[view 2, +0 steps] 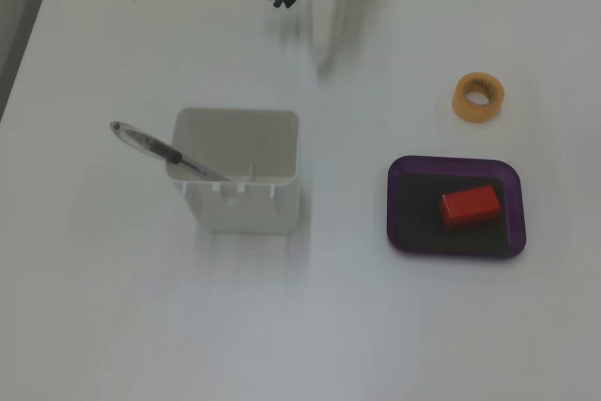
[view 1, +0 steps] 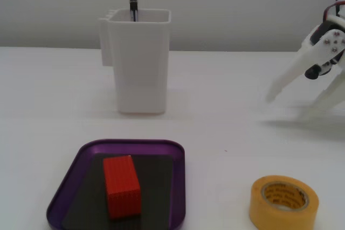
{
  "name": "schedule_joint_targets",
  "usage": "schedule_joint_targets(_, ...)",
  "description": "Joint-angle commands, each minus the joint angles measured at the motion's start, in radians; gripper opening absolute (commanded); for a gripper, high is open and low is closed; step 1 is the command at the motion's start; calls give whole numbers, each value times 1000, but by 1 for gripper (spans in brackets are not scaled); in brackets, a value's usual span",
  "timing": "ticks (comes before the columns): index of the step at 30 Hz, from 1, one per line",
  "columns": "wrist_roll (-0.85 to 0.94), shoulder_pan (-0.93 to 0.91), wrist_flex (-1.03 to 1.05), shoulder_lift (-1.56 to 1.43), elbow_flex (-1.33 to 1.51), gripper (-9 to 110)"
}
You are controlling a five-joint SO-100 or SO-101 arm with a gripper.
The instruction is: Pick up the red cube and place it in the box.
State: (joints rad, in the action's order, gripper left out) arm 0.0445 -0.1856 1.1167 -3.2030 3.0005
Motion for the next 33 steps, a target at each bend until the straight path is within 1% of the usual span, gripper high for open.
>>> schedule_joint_targets(1, -9, 5, 6, -61, 17, 16)
schedule_joint_targets(3, -9, 5, 35, -94, 18, 15)
schedule_joint_targets(5, -8, 6, 46, -121, 18, 12)
schedule_joint_targets(9, -8, 77, 104, -172, 18, 0)
schedule_joint_targets(10, -8, 92, 112, -186, 20, -1)
schedule_joint_targets(17, -6, 173, 132, -222, 34, -1)
schedule_joint_targets(33, -6, 172, 130, -224, 34, 0)
